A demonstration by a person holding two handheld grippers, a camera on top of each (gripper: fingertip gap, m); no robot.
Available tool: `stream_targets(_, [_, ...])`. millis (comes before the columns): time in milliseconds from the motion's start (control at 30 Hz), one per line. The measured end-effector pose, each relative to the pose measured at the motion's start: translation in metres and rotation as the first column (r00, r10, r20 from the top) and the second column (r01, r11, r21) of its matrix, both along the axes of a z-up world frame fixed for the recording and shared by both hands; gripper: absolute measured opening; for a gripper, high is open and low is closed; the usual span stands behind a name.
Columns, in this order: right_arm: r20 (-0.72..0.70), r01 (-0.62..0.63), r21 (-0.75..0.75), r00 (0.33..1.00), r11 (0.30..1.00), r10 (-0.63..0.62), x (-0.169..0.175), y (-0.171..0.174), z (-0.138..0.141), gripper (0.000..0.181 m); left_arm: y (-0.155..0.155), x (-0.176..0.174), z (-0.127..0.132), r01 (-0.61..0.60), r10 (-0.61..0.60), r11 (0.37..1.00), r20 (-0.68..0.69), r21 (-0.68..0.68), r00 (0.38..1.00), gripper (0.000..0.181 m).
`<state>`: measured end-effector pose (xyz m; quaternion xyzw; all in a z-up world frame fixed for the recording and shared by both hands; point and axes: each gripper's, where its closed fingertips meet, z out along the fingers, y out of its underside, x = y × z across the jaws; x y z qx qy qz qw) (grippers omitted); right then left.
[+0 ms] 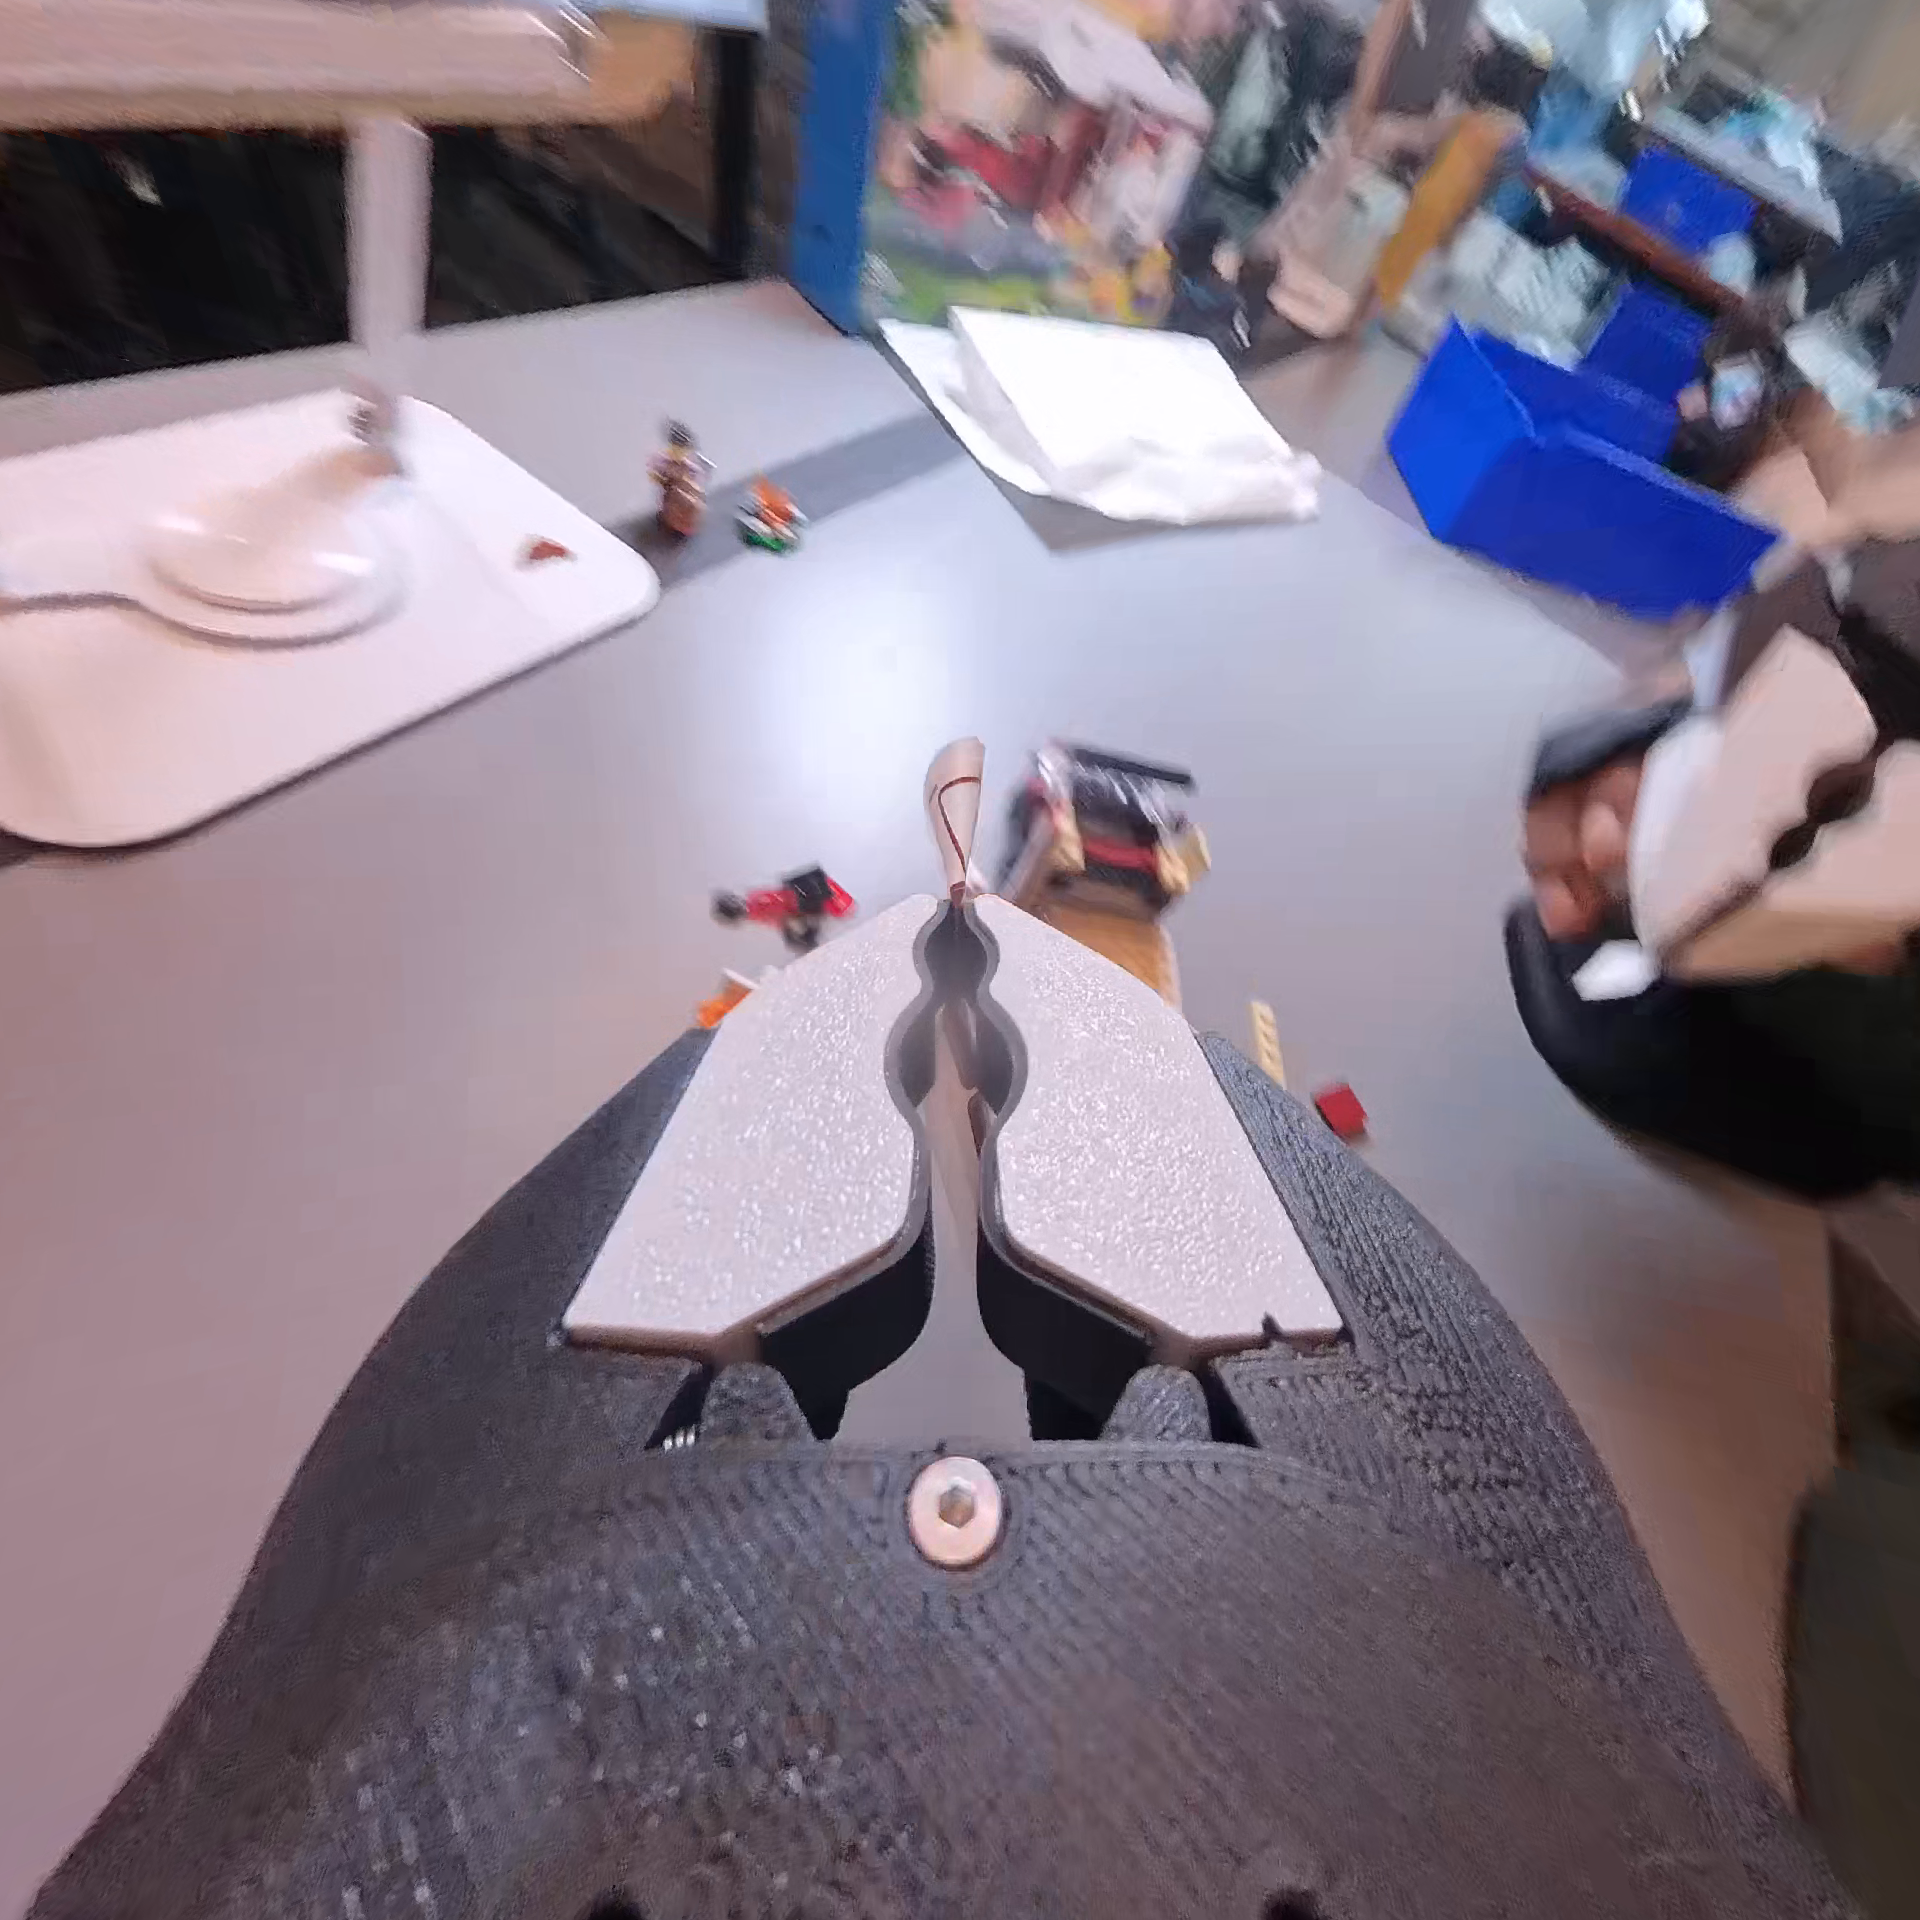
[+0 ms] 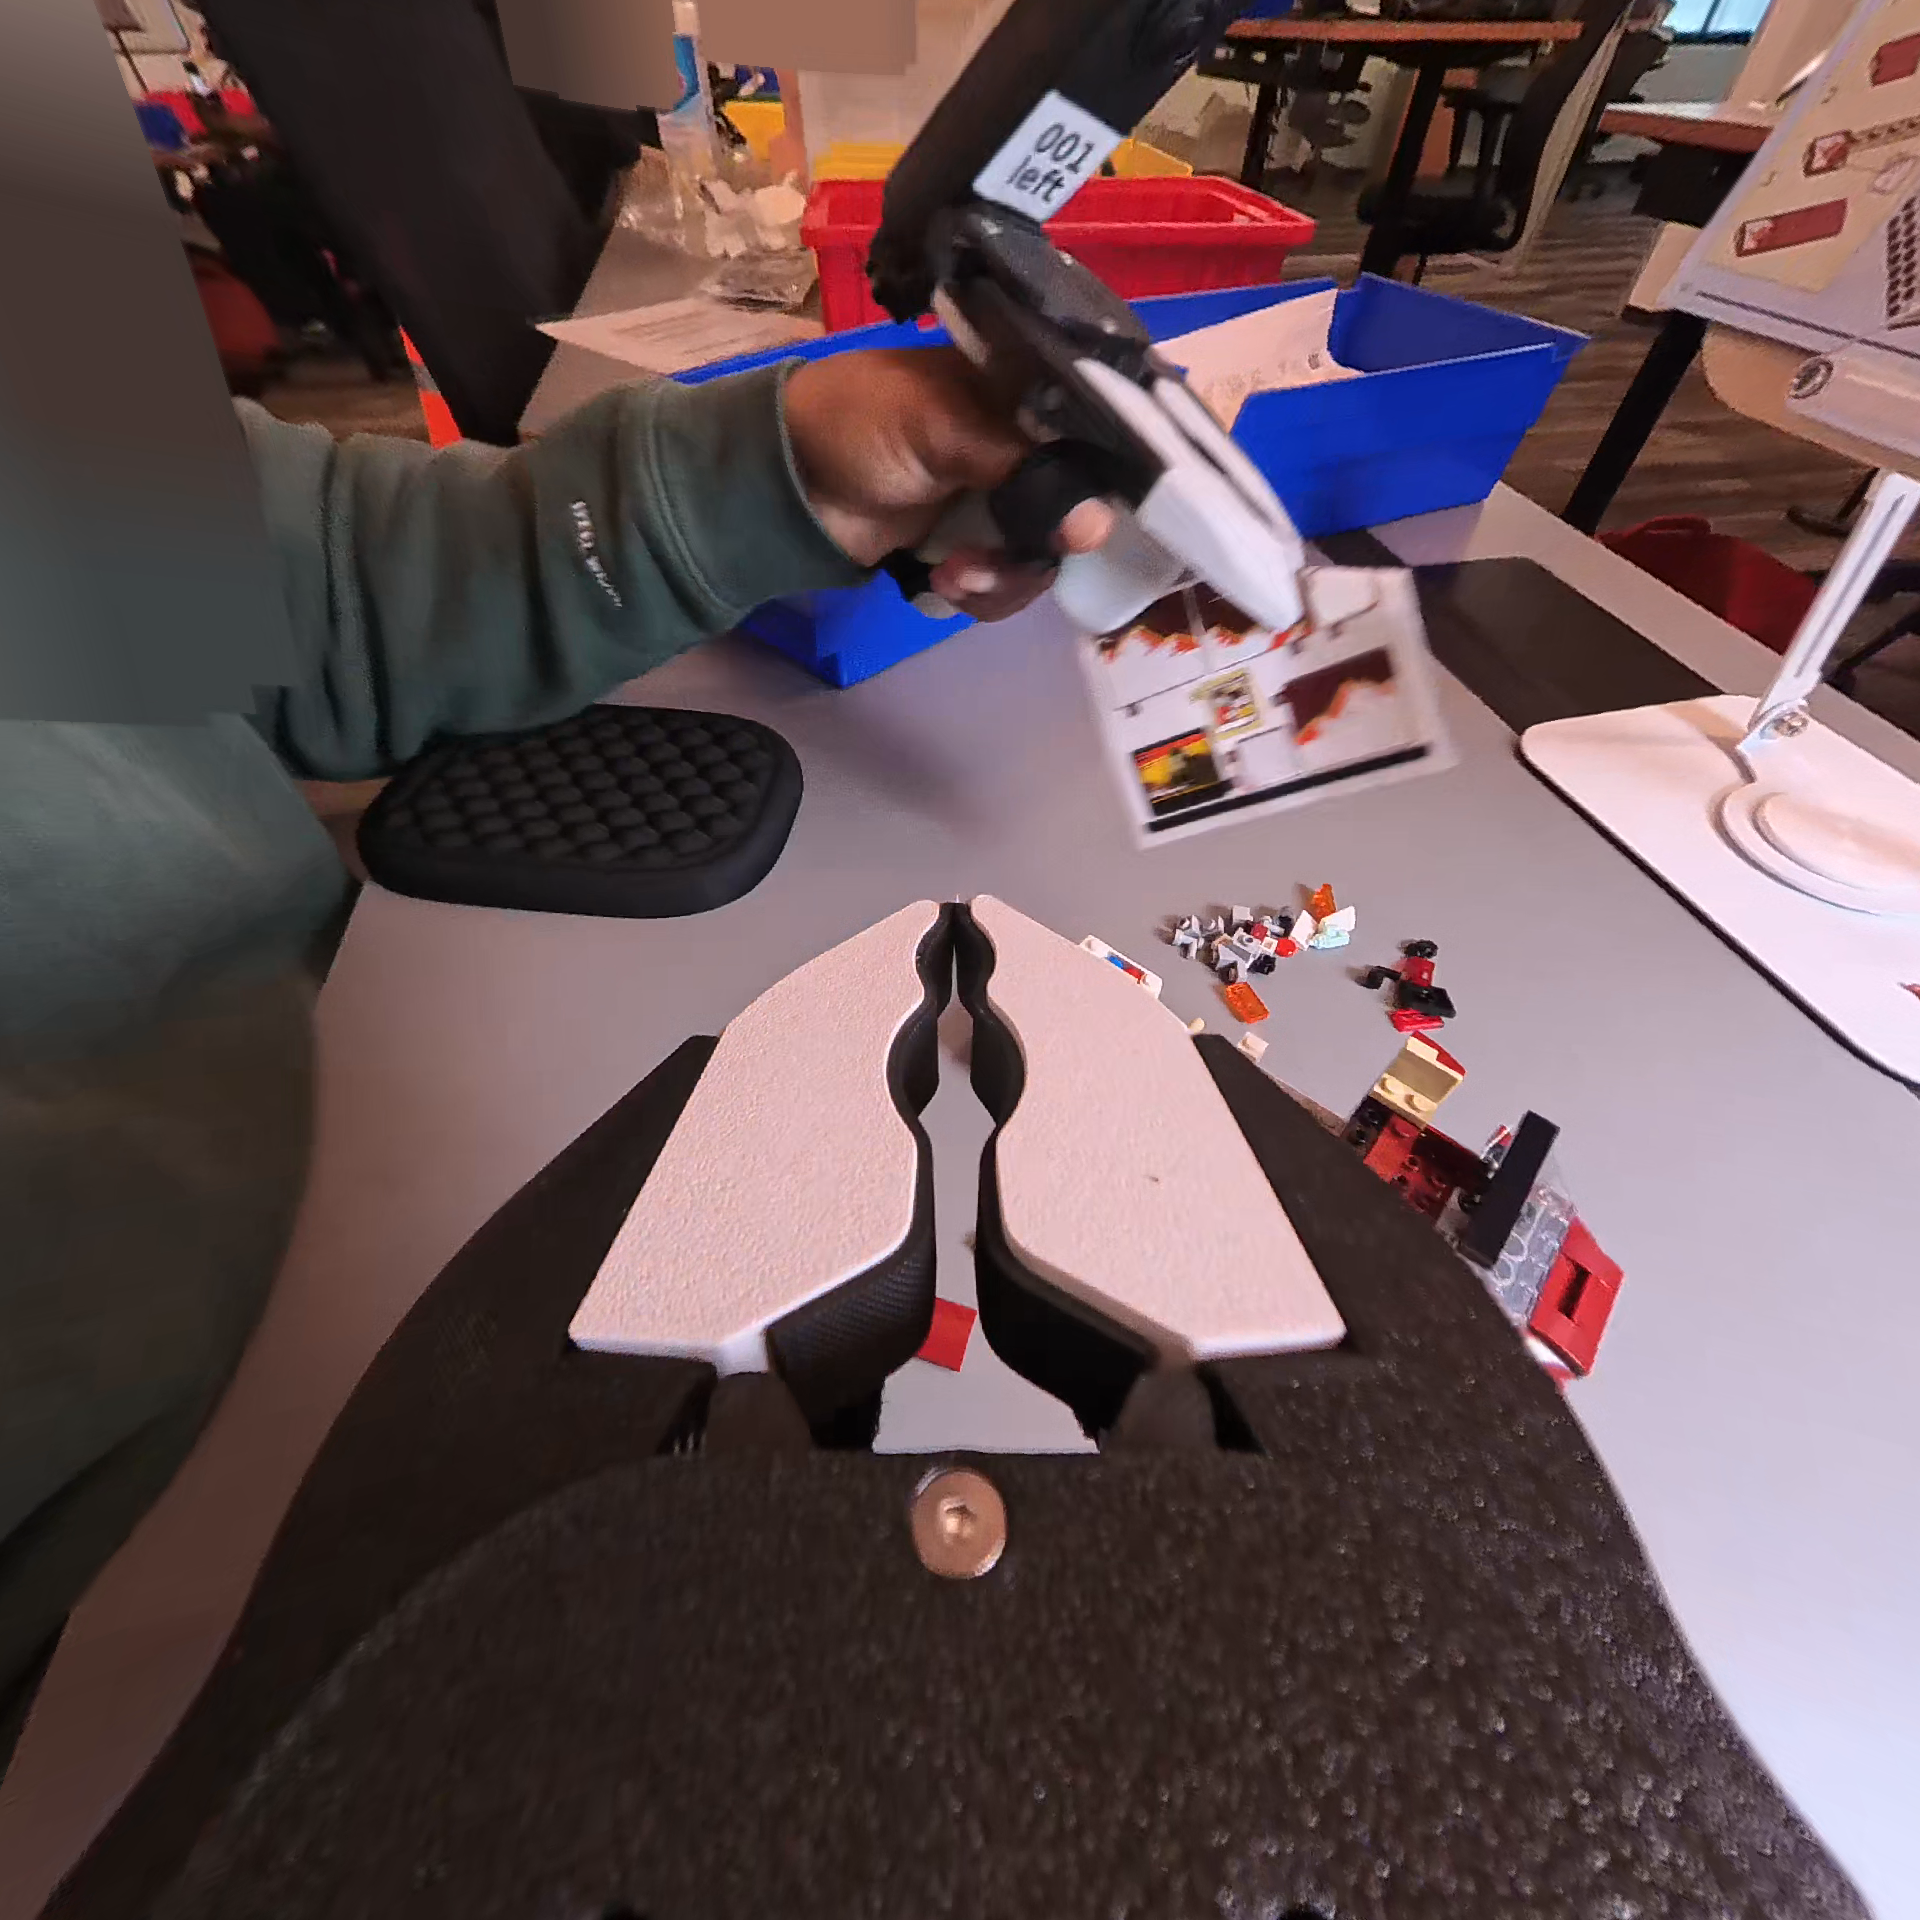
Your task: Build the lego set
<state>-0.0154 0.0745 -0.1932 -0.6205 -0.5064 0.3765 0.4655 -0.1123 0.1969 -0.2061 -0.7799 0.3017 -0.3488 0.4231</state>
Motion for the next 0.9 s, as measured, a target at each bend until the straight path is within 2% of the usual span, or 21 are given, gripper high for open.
stream_targets(100, [-0.007, 0.015, -0.012, 1.000, 1.000, -0.015, 0.004, 0.004, 0.000, 0.000, 0.054, -0.006, 0.007, -0.163, 0.162, 0.987, 0.062, 0.008, 0.985, 0.002])
stream_targets(233, [-0.016, 0.026, -0.017, 1.000, 1.000, -0.026, 0.009, 0.005, 0.001, 0.000, 0.123, -0.012, -0.014, -0.265, 0.273, 0.961, 0.124, -0.071, 0.954, 0.002])
stream_targets(300, [-0.013, 0.033, -0.010, 0.999, 0.999, -0.033, 0.012, 0.006, 0.000, 0.000, 0.151, -0.013, -0.032, -0.281, 0.282, 0.959, 0.026, -0.034, 0.959, 0.002])
stream_targets(367, [-0.016, 0.036, -0.011, 0.999, 0.999, -0.036, 0.014, 0.007, 0.000, 0.000, 0.168, -0.005, -0.047, -0.206, 0.209, 0.978, -0.114, 0.036, 0.971, 0.002])
stream_targets(467, [-0.020, 0.044, -0.012, 0.999, 0.999, -0.044, 0.019, 0.009, 0.001, 0.000, 0.190, 0.004, -0.062, -0.110, 0.130, 0.990, -0.275, 0.088, 0.953, 0.007])
stream_targets(533, [-0.019, 0.052, -0.009, 0.998, 0.999, -0.052, 0.021, 0.011, 0.002, 0.000, 0.202, 0.005, -0.069, -0.061, 0.100, 0.991, -0.371, 0.116, 0.923, 0.015])
stream_targets(600, [-0.020, 0.059, -0.007, 0.998, 0.998, -0.059, 0.023, 0.013, 0.002, 0.000, 0.211, 0.001, -0.074, -0.007, 0.105, 0.980, -0.483, 0.200, 0.870, 0.024])
stream_targets(667, [-0.020, 0.066, -0.007, 0.998, 0.998, -0.066, 0.025, 0.015, 0.002, 0.000, 0.218, -0.007, -0.076, 0.039, 0.154, 0.953, -0.588, 0.301, 0.794, 0.033])
stream_targets(733, [-0.026, 0.064, -0.019, 0.998, 0.998, -0.065, 0.025, 0.016, 0.001, 0.000, 0.220, -0.012, -0.071, 0.072, 0.212, 0.918, -0.638, 0.390, 0.740, 0.035])
stream_targets(800, [-0.026, 0.063, -0.023, 0.998, 0.998, -0.063, 0.025, 0.016, 0.000, 0.000, 0.212, -0.010, -0.065, 0.066, 0.220, 0.914, -0.625, 0.400, 0.749, 0.035])
stream_targets(900, [-0.024, 0.051, -0.033, 0.998, 0.998, -0.052, 0.024, 0.014, -0.001, 0.000, 0.186, 0.001, -0.068, 0.016, 0.123, 0.971, -0.559, 0.238, 0.820, 0.037])
